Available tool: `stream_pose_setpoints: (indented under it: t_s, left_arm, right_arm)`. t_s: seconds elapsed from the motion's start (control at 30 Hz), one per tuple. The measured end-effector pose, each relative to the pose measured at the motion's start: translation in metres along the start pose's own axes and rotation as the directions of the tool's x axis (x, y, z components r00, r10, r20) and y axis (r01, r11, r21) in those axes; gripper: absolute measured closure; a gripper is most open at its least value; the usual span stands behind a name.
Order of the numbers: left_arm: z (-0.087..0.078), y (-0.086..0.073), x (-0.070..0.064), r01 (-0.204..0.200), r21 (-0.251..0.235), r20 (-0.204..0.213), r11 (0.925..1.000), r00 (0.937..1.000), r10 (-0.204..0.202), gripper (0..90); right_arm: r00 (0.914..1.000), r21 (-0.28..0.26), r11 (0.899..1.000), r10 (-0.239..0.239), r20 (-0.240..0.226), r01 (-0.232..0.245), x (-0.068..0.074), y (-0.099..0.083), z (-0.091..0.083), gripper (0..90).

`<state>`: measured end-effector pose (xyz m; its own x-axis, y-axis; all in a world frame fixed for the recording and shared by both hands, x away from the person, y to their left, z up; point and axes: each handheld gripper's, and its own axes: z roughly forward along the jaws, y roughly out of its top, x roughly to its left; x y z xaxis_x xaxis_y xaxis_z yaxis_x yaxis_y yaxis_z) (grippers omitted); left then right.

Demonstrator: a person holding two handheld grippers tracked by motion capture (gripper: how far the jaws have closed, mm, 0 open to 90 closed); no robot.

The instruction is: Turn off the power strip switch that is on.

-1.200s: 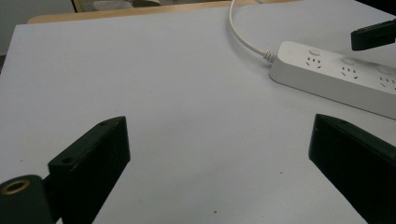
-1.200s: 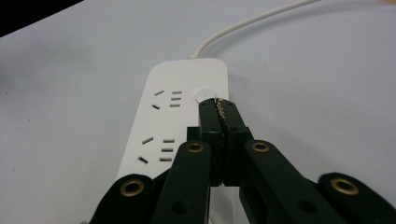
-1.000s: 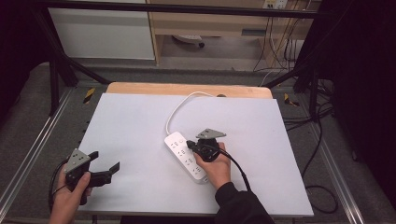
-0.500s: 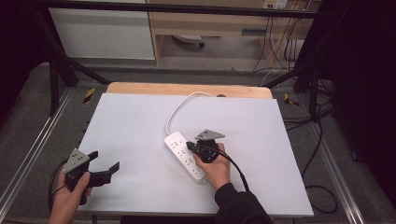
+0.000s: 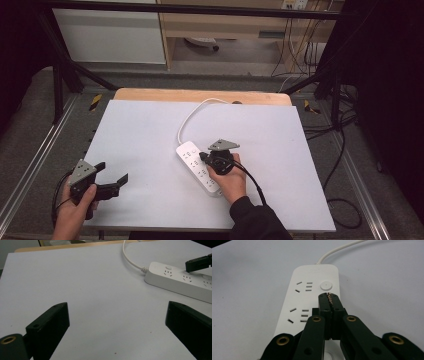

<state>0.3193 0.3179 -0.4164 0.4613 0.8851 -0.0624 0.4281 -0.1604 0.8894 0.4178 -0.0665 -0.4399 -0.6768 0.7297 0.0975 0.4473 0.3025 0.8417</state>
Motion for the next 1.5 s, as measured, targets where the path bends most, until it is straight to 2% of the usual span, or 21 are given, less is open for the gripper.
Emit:
stream_pose_setpoints:
  t_s: [0.3,0.6,0.77,1.0,1.5]
  left_arm:
    - [0.0000,0.0001,-0.0002,0.001,0.001,0.001,1.0000,1.0000,-0.001,5.3]
    - [0.0002,0.0001,-0.0005,0.005,0.004,0.003,1.0000,1.0000,-0.005,5.3]
    - [0.0004,0.0002,-0.0011,0.002,0.005,0.002,1.0000,1.0000,-0.002,5.3]
    - [0.0004,0.0004,-0.0017,0.000,0.005,0.004,1.0000,1.0000,0.000,5.3]
    - [0.0002,0.0004,-0.0028,0.000,0.009,0.005,1.0000,1.0000,0.000,5.3]
  right_arm:
    - [0.9999,0.003,1.000,-0.009,0.005,0.009,0.0004,0.0001,0.0006,90.0]
    - [0.9989,0.025,0.999,-0.044,0.019,0.043,0.0032,0.0008,0.0025,90.0]
    - [0.9992,0.030,0.999,-0.035,0.021,0.035,0.0024,0.0018,0.0041,90.0]
    - [0.9975,0.037,0.998,-0.060,0.036,0.059,0.0049,0.0023,0.0043,90.0]
    - [0.9968,0.050,0.996,-0.070,0.040,0.068,0.0051,0.0040,0.0050,90.0]
